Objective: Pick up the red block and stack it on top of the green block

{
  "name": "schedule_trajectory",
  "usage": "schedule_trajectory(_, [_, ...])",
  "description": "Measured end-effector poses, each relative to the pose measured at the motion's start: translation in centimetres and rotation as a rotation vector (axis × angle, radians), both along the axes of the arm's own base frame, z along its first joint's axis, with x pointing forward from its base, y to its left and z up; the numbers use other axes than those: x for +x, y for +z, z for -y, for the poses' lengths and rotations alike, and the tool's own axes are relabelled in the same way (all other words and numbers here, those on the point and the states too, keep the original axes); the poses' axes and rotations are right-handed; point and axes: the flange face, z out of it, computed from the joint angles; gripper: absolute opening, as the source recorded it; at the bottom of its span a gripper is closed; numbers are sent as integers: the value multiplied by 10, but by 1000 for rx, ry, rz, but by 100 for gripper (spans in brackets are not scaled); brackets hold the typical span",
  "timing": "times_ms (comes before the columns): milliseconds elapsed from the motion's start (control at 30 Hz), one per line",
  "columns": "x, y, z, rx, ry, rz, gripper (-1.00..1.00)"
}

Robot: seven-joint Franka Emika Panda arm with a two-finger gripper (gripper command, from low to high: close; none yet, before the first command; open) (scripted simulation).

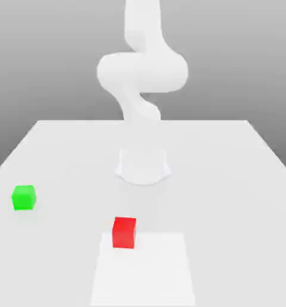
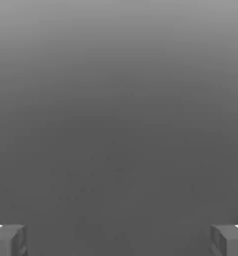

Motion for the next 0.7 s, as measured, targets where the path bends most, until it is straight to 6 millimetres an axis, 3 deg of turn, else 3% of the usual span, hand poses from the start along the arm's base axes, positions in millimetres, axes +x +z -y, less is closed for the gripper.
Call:
schedule_trajectory(133, [34,-99,10,-5,-16,-148,0])
schedule_trajectory(300, [41,-225,22,-2,-34,-334,0])
schedule_trajectory(433, [19,-326,31,9,-48,-495,0])
schedule_trajectory(600, [-33,-451,38,32,-62,-694,0])
schedule_trajectory(700, [-41,-488,38,35,-64,-719,0])
